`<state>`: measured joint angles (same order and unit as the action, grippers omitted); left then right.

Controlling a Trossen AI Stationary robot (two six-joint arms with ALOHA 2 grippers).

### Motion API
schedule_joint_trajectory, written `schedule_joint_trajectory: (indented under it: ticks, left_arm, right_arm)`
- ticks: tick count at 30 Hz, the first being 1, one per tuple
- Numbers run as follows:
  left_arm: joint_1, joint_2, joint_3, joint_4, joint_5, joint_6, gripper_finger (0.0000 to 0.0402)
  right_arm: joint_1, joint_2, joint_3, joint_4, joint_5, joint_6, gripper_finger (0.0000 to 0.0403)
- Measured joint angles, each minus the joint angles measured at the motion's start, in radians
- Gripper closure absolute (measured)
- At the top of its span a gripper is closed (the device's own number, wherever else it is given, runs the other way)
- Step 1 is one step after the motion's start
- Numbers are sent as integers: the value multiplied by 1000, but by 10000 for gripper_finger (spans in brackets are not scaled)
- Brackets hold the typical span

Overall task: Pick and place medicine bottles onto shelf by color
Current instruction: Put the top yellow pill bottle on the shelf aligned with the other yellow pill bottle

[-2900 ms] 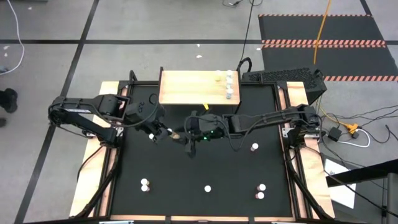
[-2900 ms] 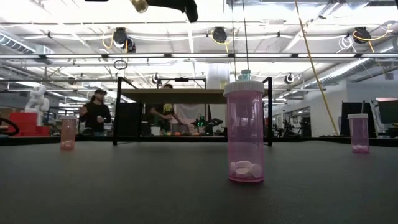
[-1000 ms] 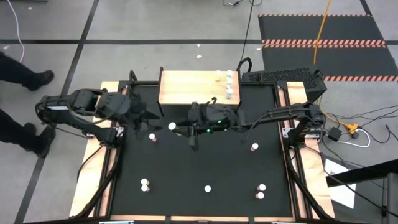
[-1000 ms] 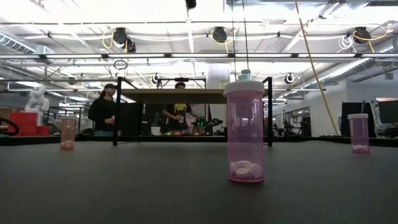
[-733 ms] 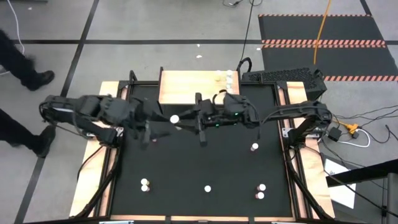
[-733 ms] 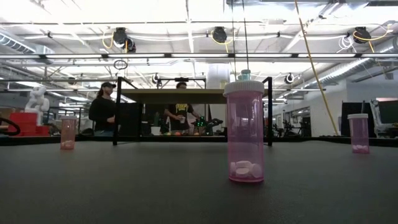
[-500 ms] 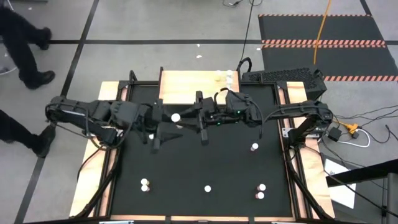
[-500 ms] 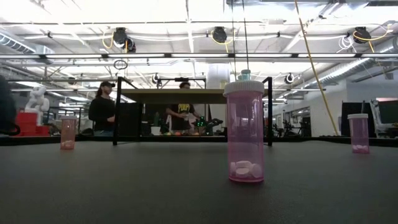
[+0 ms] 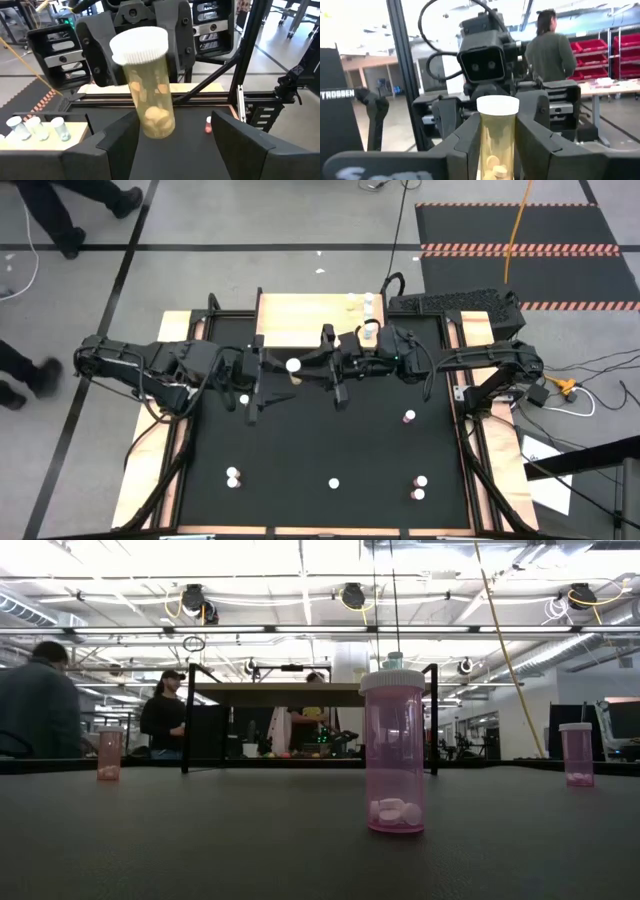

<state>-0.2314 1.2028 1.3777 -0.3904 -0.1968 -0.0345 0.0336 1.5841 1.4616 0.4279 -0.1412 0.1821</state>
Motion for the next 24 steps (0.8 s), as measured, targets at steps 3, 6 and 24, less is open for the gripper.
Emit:
schedule_joint_trajectory:
  ticks: [3, 6, 24]
  left_arm:
    - [17, 7, 0, 3, 3, -2, 156]
    - [36, 13, 0, 4, 6, -2, 163]
    - [109, 29, 0, 61, 123, -12, 254]
  right_arm:
    - [-12, -9, -42, 79, -28, 29, 303]
    - [-15, -10, -63, 115, -46, 49, 303]
    - [-32, -9, -74, 123, -47, 34, 303]
